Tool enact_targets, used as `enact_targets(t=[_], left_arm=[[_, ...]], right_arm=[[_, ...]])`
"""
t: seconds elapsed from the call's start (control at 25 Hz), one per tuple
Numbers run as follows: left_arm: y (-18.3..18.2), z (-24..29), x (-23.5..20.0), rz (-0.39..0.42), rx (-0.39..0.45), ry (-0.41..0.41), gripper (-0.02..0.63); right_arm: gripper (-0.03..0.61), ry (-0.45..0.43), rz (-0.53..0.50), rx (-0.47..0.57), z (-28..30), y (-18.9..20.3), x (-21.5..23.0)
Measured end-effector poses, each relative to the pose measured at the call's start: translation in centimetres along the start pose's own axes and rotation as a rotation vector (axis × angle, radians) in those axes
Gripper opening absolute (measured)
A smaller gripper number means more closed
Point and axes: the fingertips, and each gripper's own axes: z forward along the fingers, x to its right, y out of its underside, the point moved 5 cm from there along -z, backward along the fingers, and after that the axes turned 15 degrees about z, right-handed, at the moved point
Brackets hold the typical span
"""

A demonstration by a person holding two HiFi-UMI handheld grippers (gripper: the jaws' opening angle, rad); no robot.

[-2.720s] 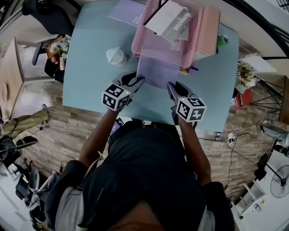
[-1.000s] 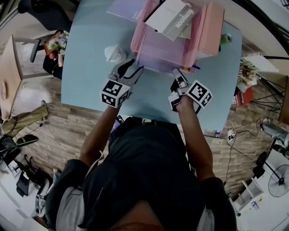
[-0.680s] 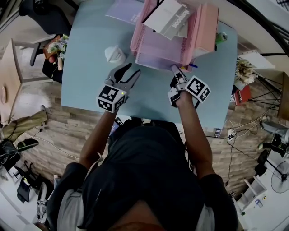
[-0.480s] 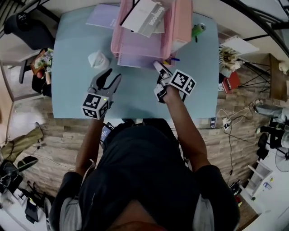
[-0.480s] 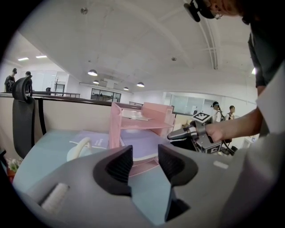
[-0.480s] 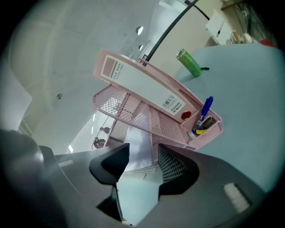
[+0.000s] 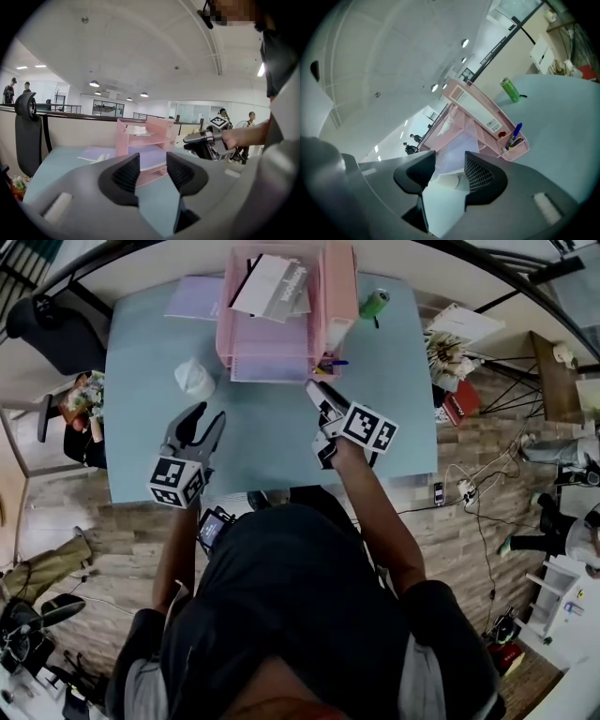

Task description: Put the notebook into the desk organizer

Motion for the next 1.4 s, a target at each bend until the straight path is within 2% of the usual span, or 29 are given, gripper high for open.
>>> enact_targets(t=[0.2, 0.32, 0.52, 0.72, 0.84, 1.04, 1.4], left_arm=[[-1.6, -2.8, 0.5, 0.004, 0.039, 0.004, 0.229], [-2.7, -4.6, 0.8, 0.01, 0.061, 0.024, 0.229], [-4.2, -7.7, 0.6, 0.038, 0.099, 0.016, 0.229], [-5.5, -10.6, 0.7, 0.07, 0.125, -0.003, 0.229], [-5.8, -11.9, 1.0, 0.081, 0.135, -0.011, 0.229], [-5.7, -13.7, 1.3, 0.086, 0.14, -0.027, 0.229], [-4.9, -14.9, 1.6, 0.074, 0.132, -0.031, 0.227]], right_arm=[[0.192, -0.087, -0.118, 0.065, -4.1, -0.4, -4.2], [0.19, -0.1, -0.291, 0.115, -6.9, -0.8, -7.5], [0.177, -0.094, -0.622, 0.059, -9.8, 0.7, -12.3], [0.164, -0.171, -0.791, 0.01, -12.3, 2.8, -17.1], [0.161, -0.193, -0.859, 0.005, -13.8, 3.7, -18.9], [0.137, -0.193, -0.946, 0.086, -17.0, 4.7, -22.5], [0.127, -0.211, -0.953, 0.12, -18.6, 5.6, -24.2]])
